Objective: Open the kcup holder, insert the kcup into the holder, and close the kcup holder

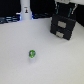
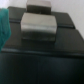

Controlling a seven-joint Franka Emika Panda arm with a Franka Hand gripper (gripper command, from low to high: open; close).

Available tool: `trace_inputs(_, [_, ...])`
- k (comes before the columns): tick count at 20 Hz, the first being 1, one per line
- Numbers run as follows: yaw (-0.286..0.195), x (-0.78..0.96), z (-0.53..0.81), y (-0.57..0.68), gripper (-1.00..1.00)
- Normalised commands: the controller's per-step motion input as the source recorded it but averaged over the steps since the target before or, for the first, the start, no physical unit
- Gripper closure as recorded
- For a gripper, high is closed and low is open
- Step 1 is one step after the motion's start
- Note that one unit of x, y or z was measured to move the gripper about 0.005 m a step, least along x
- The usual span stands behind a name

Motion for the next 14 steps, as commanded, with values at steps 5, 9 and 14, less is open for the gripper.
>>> trace_inputs(5, [-0.073,-0.11,-0.41,0.25,-1.00])
trace_inputs(9, [-0.037,-0.24,-0.41,0.16,-1.00])
trace_inputs(14, [-0.013,-0.30,-0.39,0.09,-1.00])
